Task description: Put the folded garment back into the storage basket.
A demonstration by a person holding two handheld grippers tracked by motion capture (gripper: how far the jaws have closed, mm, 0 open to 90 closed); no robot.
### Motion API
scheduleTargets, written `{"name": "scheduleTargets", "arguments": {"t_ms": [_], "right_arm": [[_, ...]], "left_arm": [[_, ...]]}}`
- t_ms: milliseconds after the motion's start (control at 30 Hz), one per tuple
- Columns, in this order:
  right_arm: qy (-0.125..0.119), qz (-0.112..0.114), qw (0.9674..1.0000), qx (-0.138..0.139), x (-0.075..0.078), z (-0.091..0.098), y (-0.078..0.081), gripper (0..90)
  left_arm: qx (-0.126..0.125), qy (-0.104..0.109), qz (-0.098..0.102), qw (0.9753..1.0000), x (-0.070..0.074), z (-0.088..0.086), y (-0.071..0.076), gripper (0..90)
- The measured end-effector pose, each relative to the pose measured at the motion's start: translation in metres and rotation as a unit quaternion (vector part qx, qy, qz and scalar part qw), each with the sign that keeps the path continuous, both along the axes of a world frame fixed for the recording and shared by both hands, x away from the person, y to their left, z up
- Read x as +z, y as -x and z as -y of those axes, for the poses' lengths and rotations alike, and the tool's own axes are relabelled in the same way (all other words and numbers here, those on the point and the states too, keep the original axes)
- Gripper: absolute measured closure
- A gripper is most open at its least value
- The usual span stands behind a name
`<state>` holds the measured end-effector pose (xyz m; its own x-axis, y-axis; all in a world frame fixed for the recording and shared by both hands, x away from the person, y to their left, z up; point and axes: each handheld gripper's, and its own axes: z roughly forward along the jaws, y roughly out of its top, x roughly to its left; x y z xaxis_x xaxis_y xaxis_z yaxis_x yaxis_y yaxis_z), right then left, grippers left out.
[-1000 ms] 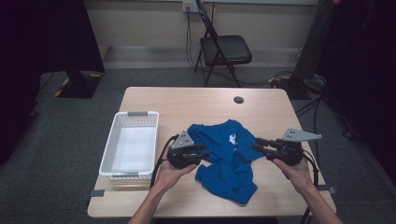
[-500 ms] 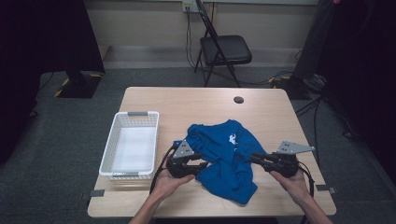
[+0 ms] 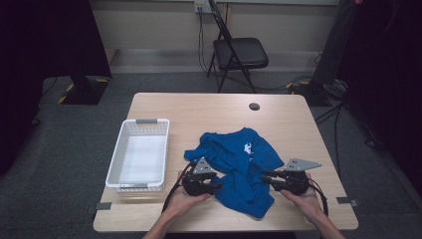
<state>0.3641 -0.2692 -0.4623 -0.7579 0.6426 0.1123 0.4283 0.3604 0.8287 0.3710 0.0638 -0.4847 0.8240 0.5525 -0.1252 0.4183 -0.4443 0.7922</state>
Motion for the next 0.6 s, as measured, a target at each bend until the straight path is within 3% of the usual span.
{"name": "scheduleTargets", "arguments": {"t_ms": [67,133,200,267,367,467,600], "right_arm": [[0.01,-0.005,0.9999,-0.005,-0.005,-0.001,-0.002,65.5],[0.022,-0.012,0.9997,-0.007,-0.012,-0.003,-0.004,64.2],[0.034,-0.019,0.9992,-0.005,-0.017,-0.005,-0.005,64.1],[0.042,-0.025,0.9988,-0.008,-0.021,-0.006,-0.004,63.5],[0.055,-0.031,0.998,-0.007,-0.025,-0.008,-0.003,62.1],[0.055,-0.033,0.9979,-0.007,-0.027,-0.008,-0.002,60.6],[0.052,-0.035,0.998,-0.008,-0.028,-0.006,0.001,59.1]], "left_arm": [[0.001,-0.002,-0.004,1.0,-0.002,0.0,0.0,55.8],[0.0,-0.019,0.002,0.9998,-0.004,0.002,0.002,57.5],[0.001,-0.013,0.005,0.9999,-0.005,0.003,0.004,57.8],[-0.01,-0.032,0.01,0.9994,-0.008,0.005,0.005,61.2],[-0.016,-0.035,0.011,0.9992,-0.008,0.006,0.008,75.8],[-0.023,-0.038,0.007,0.999,-0.007,0.005,0.012,83.7],[-0.021,-0.042,0.002,0.9989,-0.006,0.002,0.021,85.2]]}}
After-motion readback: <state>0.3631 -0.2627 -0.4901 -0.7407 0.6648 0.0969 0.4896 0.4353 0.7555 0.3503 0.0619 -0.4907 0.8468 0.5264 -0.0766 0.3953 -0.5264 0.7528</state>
